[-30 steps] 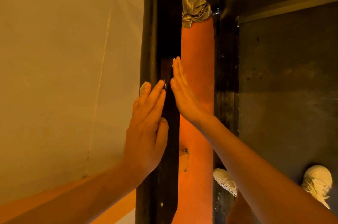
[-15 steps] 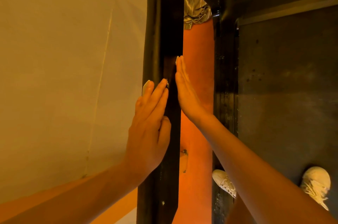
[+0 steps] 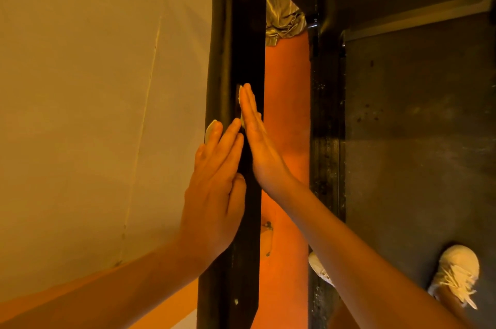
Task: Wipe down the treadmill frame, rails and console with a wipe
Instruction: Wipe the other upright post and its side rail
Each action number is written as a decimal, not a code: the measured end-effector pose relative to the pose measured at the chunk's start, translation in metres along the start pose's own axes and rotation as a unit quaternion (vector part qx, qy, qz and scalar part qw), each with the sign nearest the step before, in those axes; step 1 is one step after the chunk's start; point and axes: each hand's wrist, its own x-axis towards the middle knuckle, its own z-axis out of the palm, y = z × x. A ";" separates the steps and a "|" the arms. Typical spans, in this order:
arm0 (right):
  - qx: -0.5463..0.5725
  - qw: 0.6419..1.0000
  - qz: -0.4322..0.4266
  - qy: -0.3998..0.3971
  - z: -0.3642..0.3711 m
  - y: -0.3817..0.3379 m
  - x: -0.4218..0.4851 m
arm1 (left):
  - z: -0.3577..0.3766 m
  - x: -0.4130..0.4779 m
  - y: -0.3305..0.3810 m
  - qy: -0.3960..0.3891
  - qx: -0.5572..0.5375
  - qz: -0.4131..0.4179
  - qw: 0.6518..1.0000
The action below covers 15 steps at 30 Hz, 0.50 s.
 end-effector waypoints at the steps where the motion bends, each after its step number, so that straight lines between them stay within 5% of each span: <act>1: 0.006 1.000 0.013 0.000 -0.001 0.008 0.000 | 0.000 0.000 0.000 0.001 0.003 -0.001 1.000; 5: 0.021 0.995 0.094 0.020 -0.005 0.019 0.001 | 0.000 0.000 0.001 0.000 0.004 -0.004 1.000; 11: 0.031 0.999 -0.001 0.007 0.001 -0.012 0.008 | -0.001 0.000 0.002 0.001 -0.001 0.001 1.000; 15: 0.015 0.998 0.068 0.005 -0.010 0.017 0.007 | -0.002 0.000 0.003 0.001 -0.001 -0.008 1.000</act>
